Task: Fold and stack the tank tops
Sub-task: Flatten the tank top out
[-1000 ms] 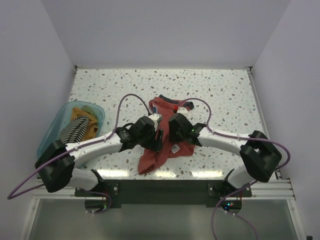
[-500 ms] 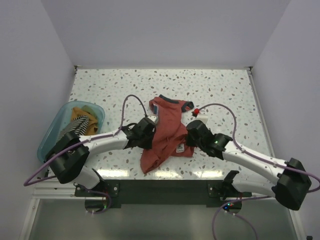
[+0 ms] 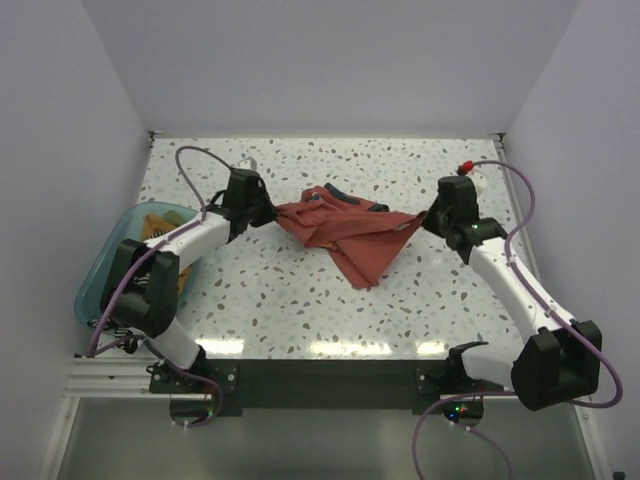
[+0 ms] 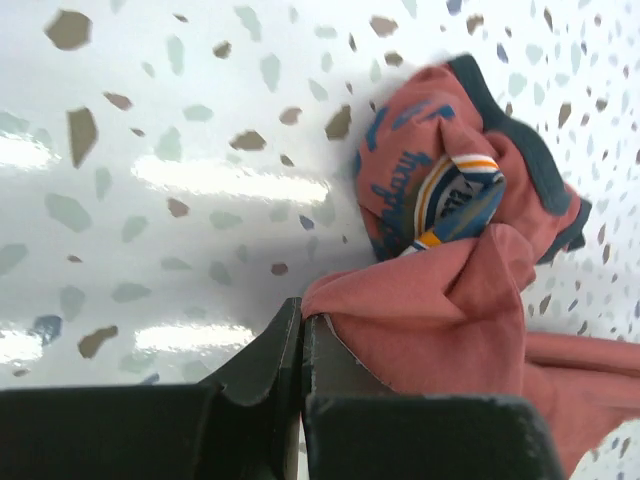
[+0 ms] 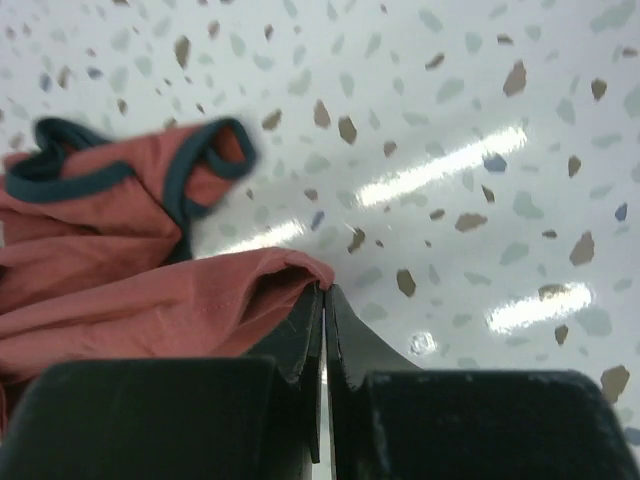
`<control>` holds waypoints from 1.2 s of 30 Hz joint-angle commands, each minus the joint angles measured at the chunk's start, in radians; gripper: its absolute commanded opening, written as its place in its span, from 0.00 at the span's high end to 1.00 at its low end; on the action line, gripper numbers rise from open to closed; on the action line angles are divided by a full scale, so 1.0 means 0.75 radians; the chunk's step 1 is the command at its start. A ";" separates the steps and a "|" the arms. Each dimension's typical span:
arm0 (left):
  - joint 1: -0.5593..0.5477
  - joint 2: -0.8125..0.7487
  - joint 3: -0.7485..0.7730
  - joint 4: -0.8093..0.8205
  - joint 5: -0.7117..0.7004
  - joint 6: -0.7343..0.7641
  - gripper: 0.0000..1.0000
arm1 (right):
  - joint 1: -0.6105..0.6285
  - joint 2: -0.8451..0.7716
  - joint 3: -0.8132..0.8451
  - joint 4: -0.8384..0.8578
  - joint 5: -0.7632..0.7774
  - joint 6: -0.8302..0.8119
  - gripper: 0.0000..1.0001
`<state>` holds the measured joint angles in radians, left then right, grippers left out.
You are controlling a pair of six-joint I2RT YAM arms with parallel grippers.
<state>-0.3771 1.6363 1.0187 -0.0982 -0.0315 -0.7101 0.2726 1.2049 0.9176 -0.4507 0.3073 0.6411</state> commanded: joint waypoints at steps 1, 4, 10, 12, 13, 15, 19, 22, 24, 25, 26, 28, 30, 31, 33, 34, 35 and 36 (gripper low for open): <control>0.102 0.013 0.033 0.111 0.124 -0.102 1.00 | -0.055 0.011 0.198 0.030 -0.154 -0.092 1.00; 0.104 -0.034 -0.033 0.112 0.124 -0.090 1.00 | -0.044 -0.011 0.098 0.067 -0.313 -0.078 1.00; 0.104 -0.210 -0.376 0.108 0.163 -0.084 0.79 | 0.209 -0.426 -0.505 0.086 -0.324 0.094 1.00; 0.104 -0.285 -0.421 0.058 0.122 -0.078 0.65 | 0.309 -0.496 -0.561 0.037 -0.301 0.159 1.00; 0.104 -0.310 -0.428 0.037 0.091 -0.076 0.55 | 0.328 -0.518 -0.601 0.022 -0.293 0.172 1.00; 0.098 -0.376 -0.428 -0.012 0.075 -0.068 0.46 | 0.344 -0.569 -0.630 -0.008 -0.279 0.190 1.00; -0.108 -0.453 -0.367 -0.112 -0.094 -0.070 0.46 | 0.346 -0.527 -0.612 -0.011 -0.211 0.166 1.00; -0.262 -0.425 -0.338 -0.143 -0.164 -0.161 0.48 | 0.344 -0.427 -0.559 0.038 -0.199 0.137 1.00; -0.293 -0.382 -0.372 -0.090 -0.163 -0.217 0.51 | 0.344 -0.365 -0.530 0.061 -0.191 0.111 1.00; -0.317 -0.370 -0.385 -0.074 -0.171 -0.272 0.52 | 0.344 -0.349 -0.504 0.065 -0.187 0.105 1.00; -0.328 -0.351 -0.393 -0.049 -0.183 -0.292 0.53 | 0.344 -0.341 -0.489 0.065 -0.183 0.092 1.00; -0.358 -0.327 -0.395 -0.027 -0.240 -0.335 0.53 | 0.344 -0.324 -0.463 0.063 -0.175 0.080 1.00; -0.368 -0.276 -0.360 -0.037 -0.281 -0.346 0.51 | 0.346 -0.316 -0.450 0.063 -0.179 0.072 1.00; -0.371 -0.257 -0.346 -0.043 -0.316 -0.342 0.50 | 0.344 -0.308 -0.446 0.061 -0.185 0.070 1.00; -0.373 -0.200 -0.303 -0.059 -0.342 -0.325 0.48 | 0.344 -0.302 -0.436 0.061 -0.189 0.062 1.00; -0.375 -0.184 -0.289 -0.063 -0.369 -0.317 0.47 | 0.346 -0.298 -0.436 0.061 -0.185 0.060 1.00; -0.375 -0.151 -0.276 -0.075 -0.387 -0.315 0.47 | 0.344 -0.293 -0.434 0.061 -0.185 0.059 1.00; -0.375 -0.137 -0.254 -0.076 -0.400 -0.309 0.46 | 0.344 -0.295 -0.432 0.061 -0.181 0.059 1.00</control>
<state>-0.6521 1.5066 0.7586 -0.1673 -0.2390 -0.9287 0.5293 0.9768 0.5560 -0.4278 0.1432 0.7040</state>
